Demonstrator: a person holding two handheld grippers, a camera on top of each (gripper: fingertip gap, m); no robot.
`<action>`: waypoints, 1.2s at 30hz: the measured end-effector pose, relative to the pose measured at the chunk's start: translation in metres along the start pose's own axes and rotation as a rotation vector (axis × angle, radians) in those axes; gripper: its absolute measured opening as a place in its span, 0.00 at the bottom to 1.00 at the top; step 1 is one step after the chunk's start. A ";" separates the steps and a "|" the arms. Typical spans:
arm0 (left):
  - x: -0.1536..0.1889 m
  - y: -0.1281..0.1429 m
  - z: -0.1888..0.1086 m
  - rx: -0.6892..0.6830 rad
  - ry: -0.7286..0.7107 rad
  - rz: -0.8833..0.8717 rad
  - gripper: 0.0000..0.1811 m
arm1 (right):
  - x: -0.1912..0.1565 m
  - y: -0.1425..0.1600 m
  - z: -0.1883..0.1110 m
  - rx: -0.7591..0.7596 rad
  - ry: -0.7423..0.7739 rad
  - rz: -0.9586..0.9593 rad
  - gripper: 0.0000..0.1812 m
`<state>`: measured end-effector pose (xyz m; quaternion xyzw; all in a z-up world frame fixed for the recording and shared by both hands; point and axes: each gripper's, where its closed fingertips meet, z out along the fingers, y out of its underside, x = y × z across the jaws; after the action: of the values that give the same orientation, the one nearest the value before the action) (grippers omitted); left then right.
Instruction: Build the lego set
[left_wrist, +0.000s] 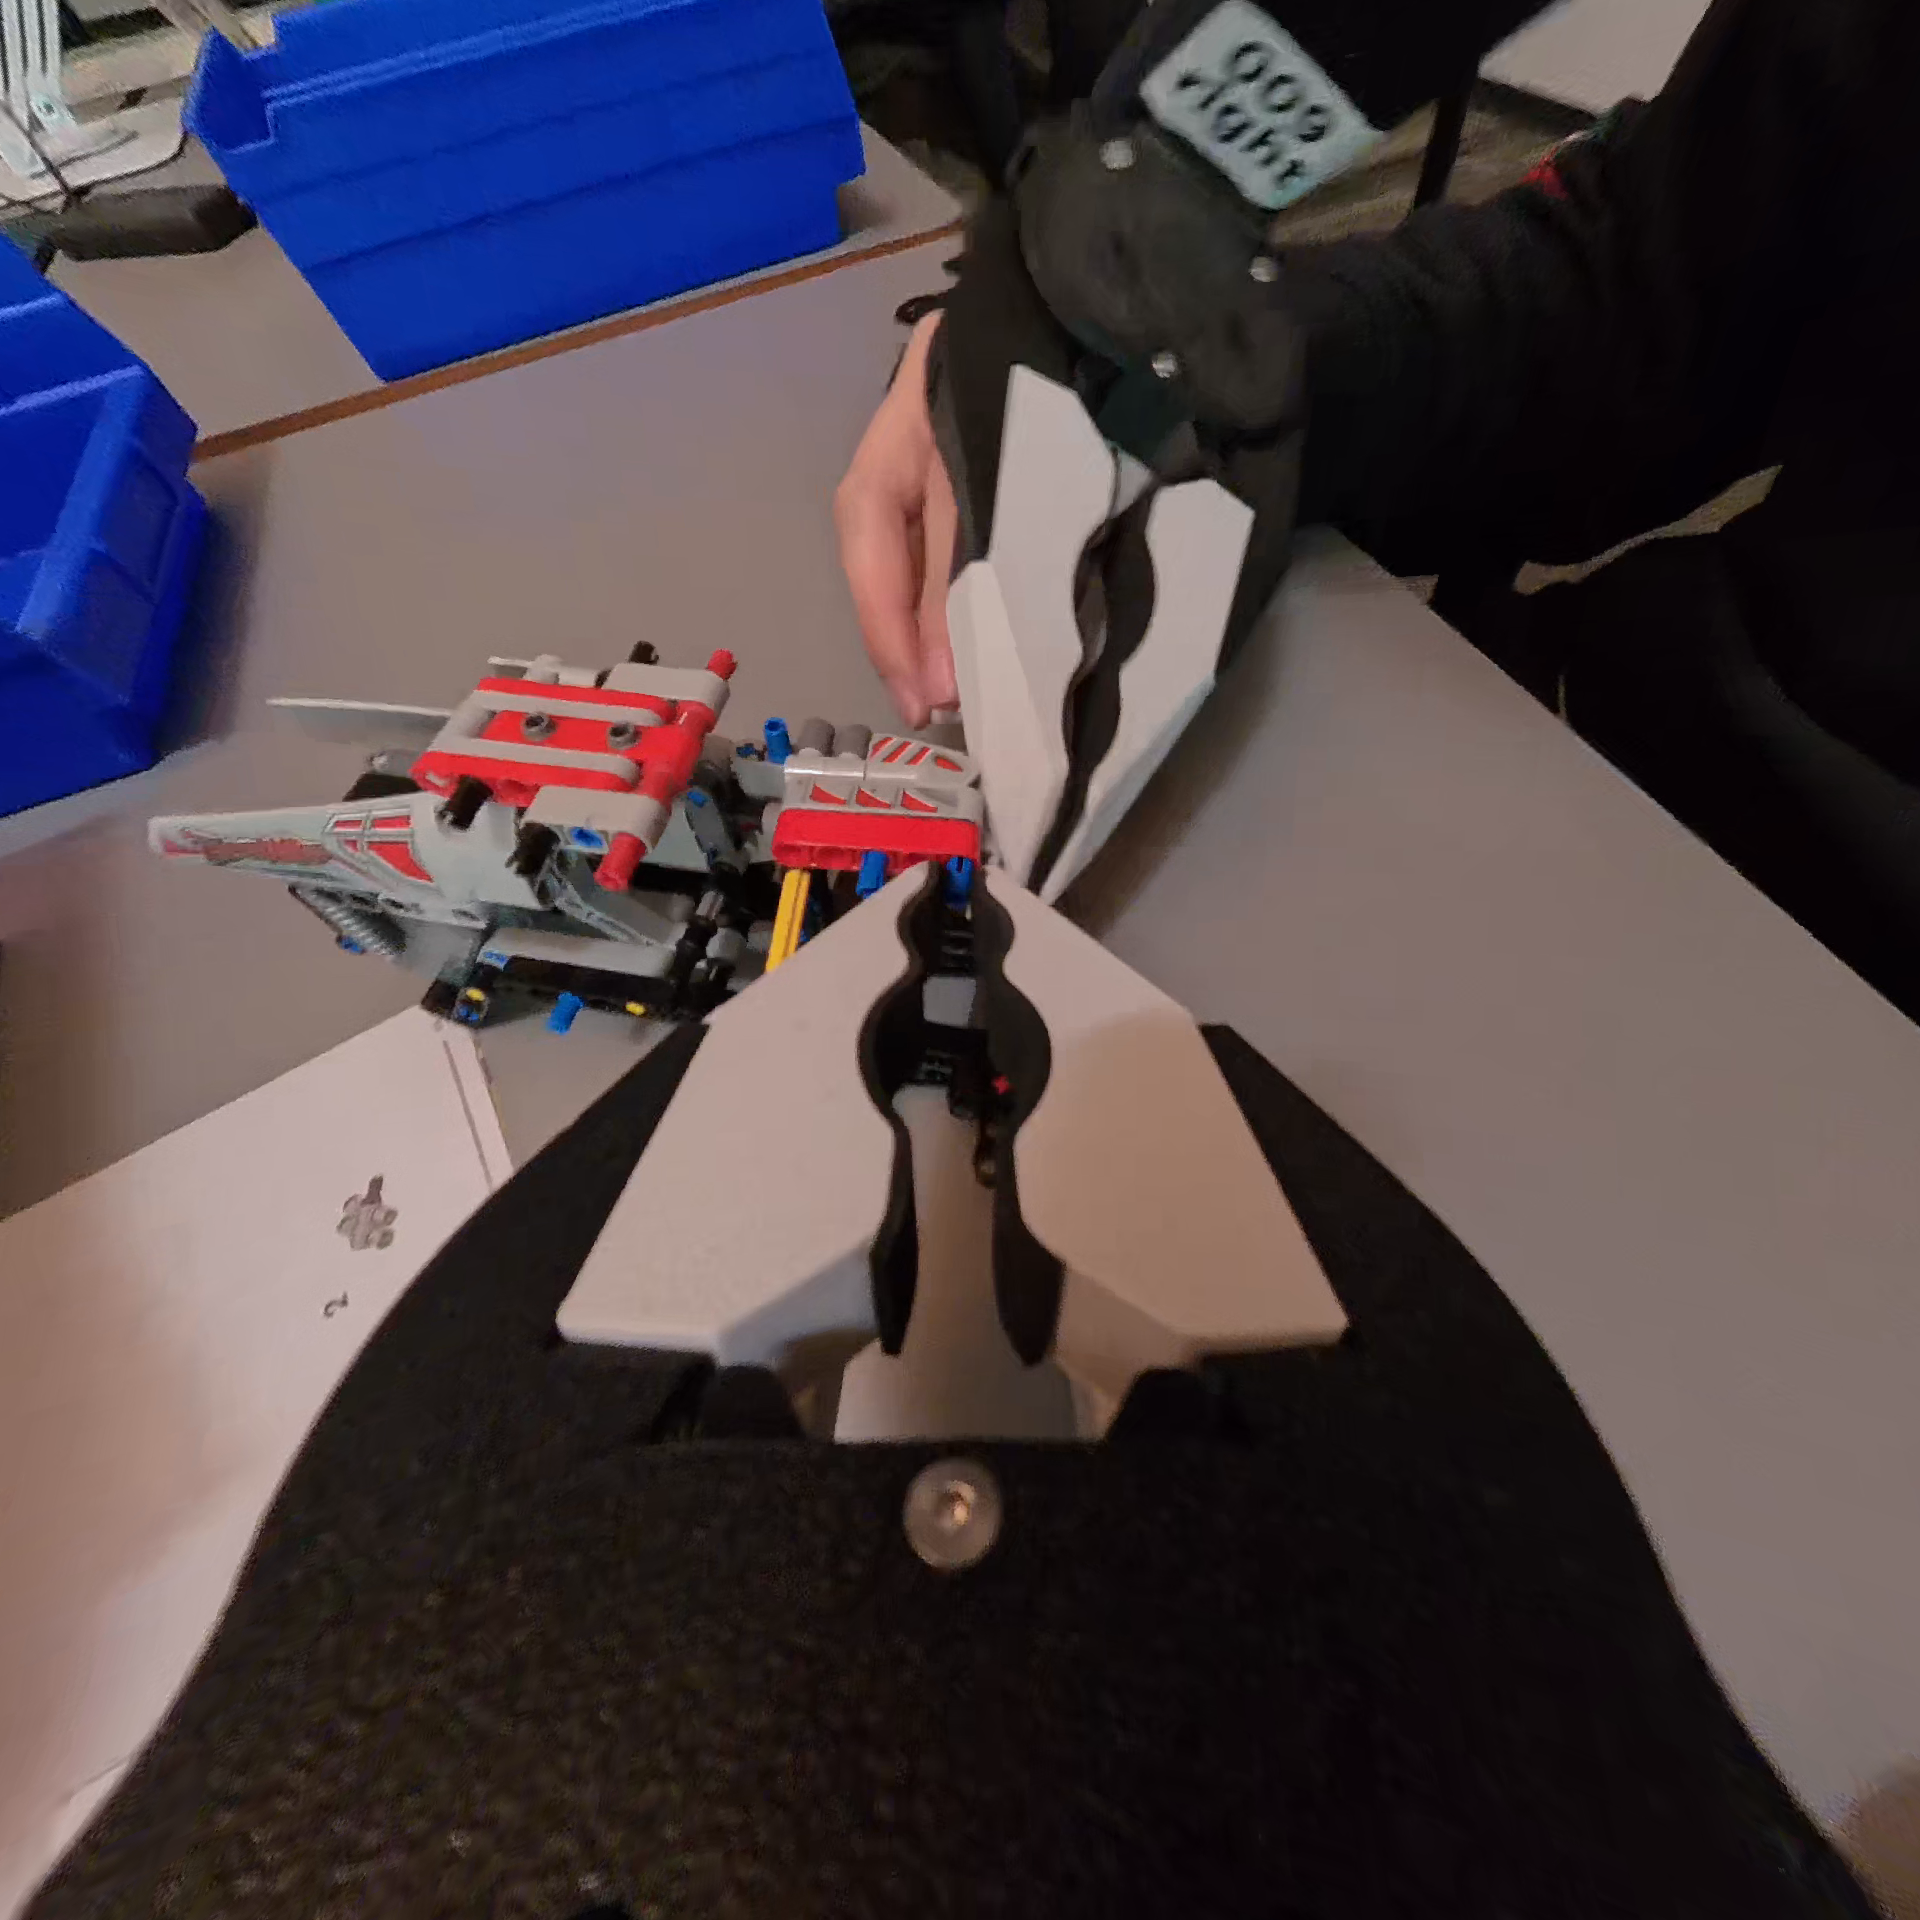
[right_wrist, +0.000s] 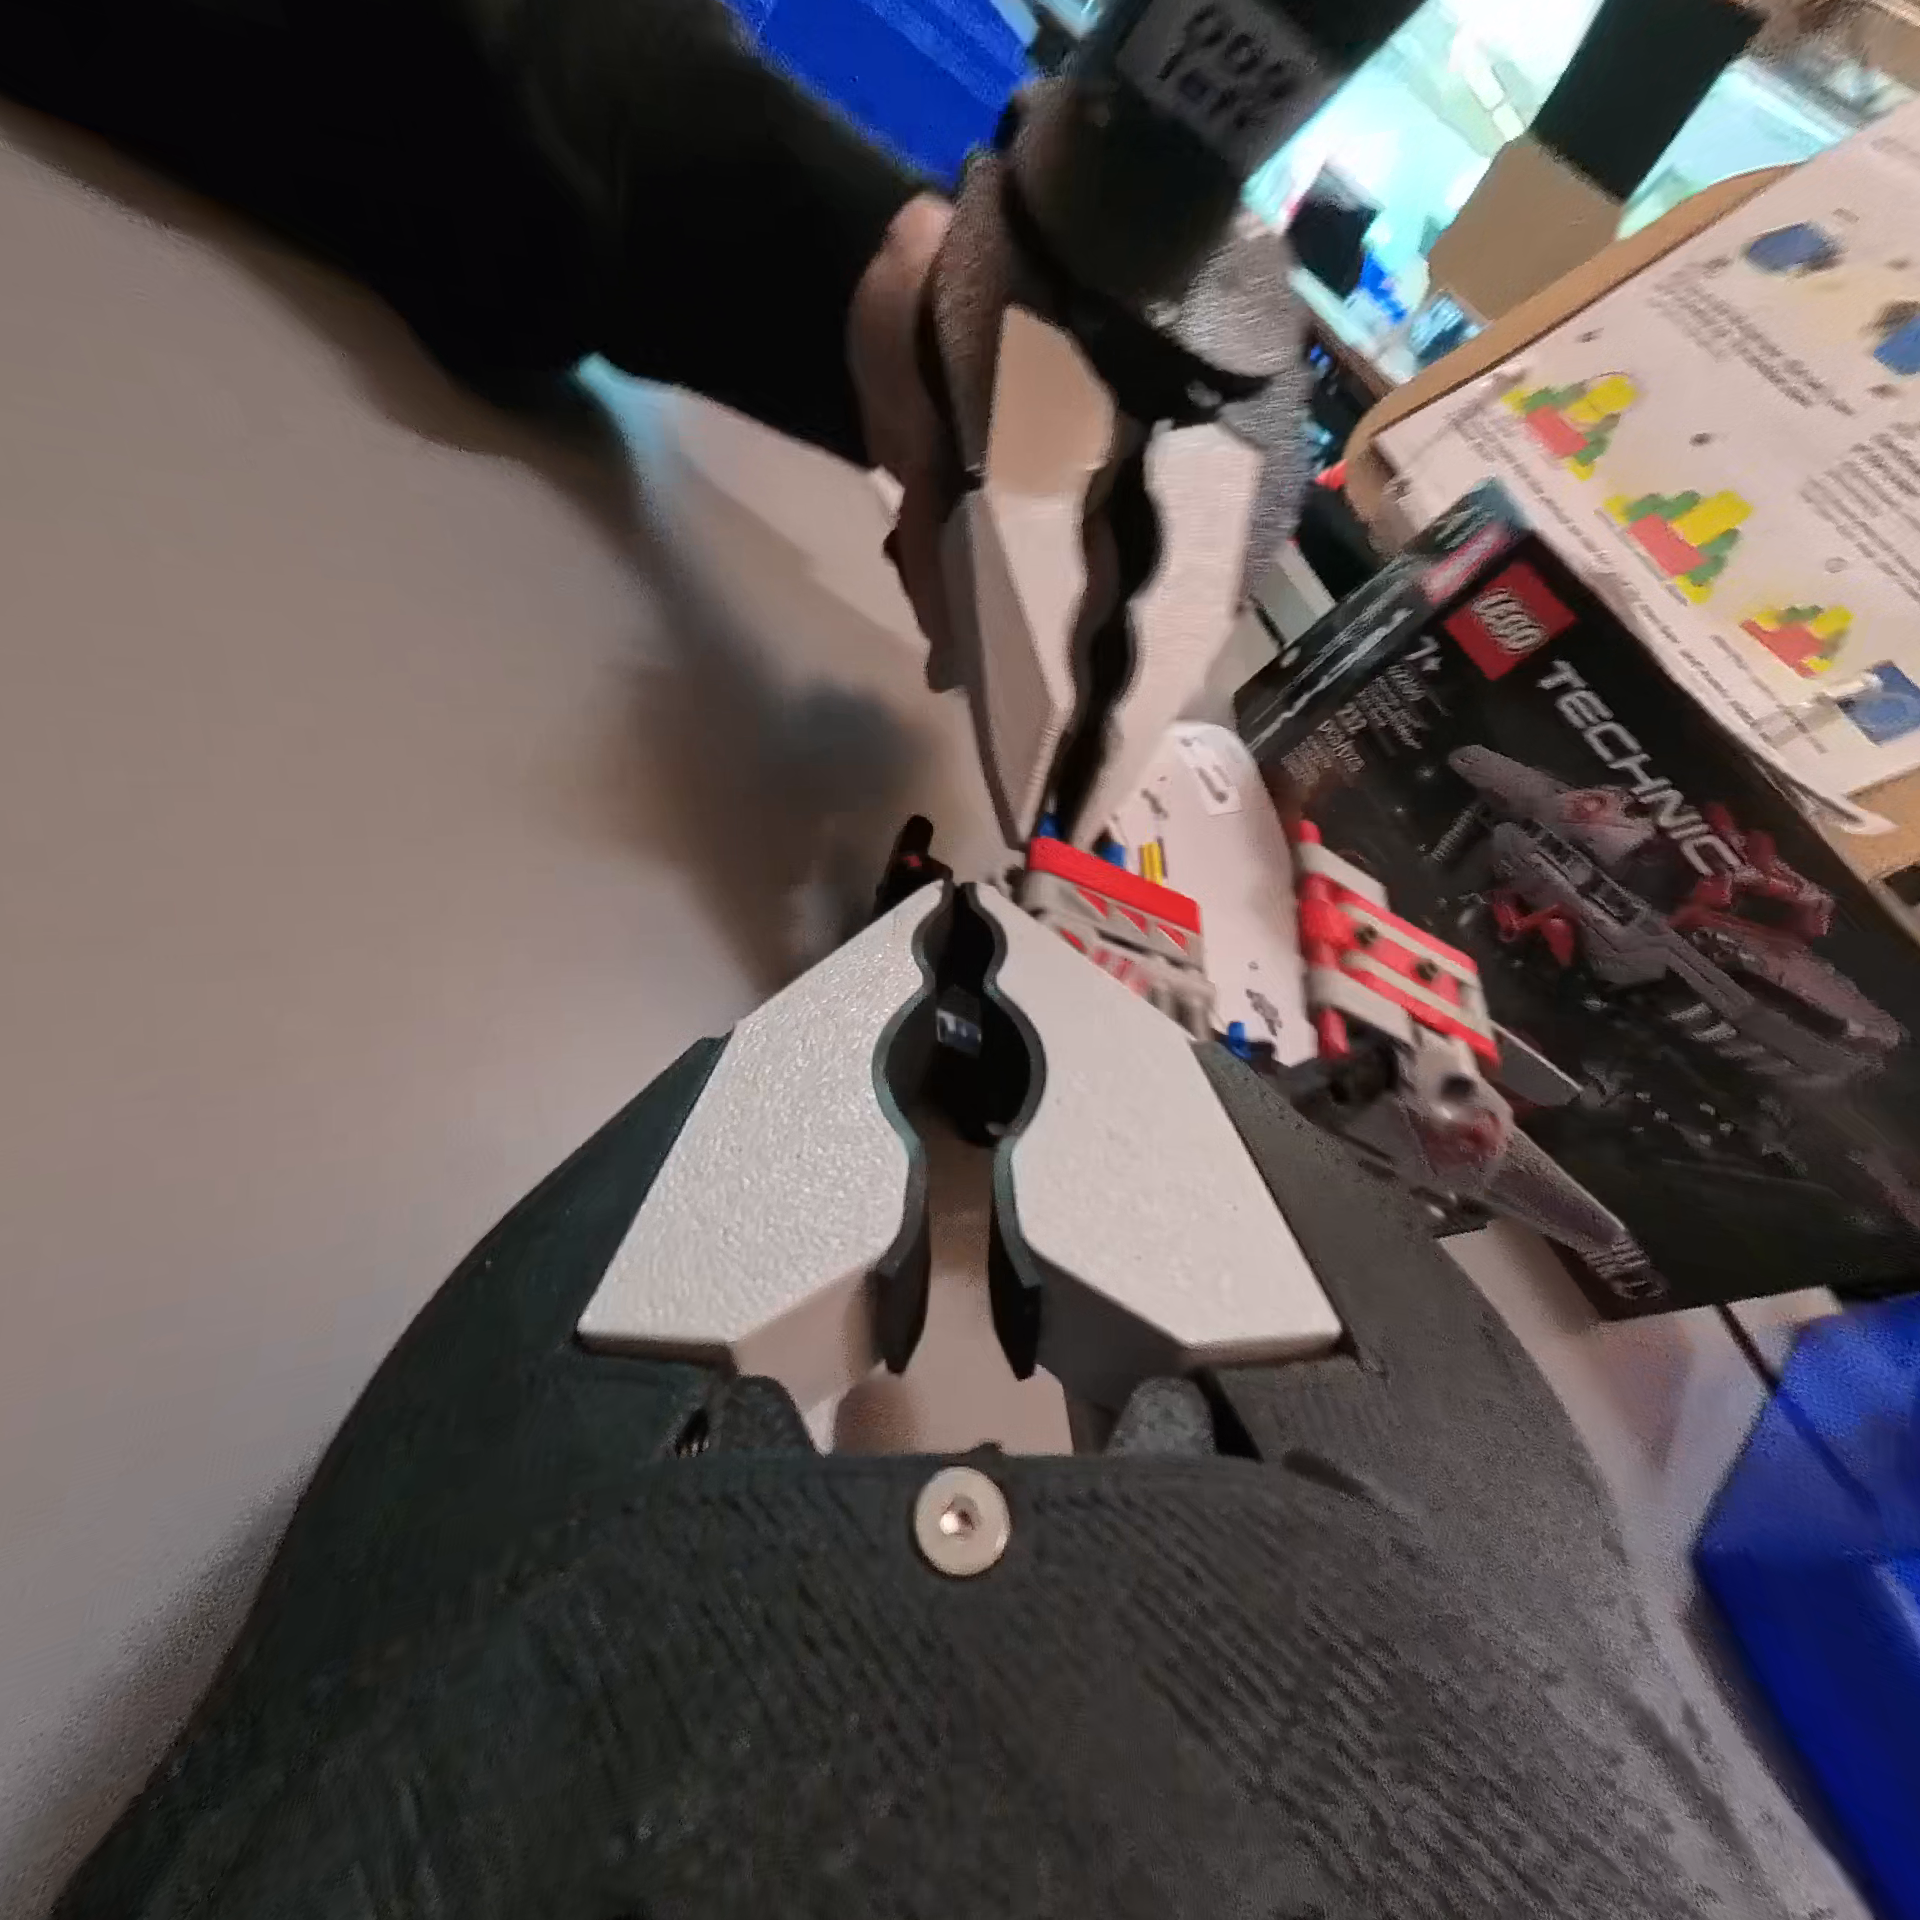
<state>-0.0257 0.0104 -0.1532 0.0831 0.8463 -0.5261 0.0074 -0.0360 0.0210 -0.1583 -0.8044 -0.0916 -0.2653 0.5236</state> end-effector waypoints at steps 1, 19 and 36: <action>-0.003 0.002 -0.001 -0.024 -0.008 0.003 0.01 | -0.002 0.004 0.004 -0.044 0.009 -0.054 0.00; -0.007 0.006 -0.007 -0.012 -0.018 -0.013 0.01 | 0.024 0.003 -0.014 -0.009 0.102 -0.040 0.00; -0.011 0.005 -0.006 -0.001 -0.029 -0.053 0.02 | 0.030 0.006 -0.015 0.042 0.125 0.022 0.00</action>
<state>-0.0140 0.0160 -0.1538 0.0530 0.8483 -0.5268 0.0055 -0.0137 0.0013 -0.1426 -0.7760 -0.0552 -0.3072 0.5481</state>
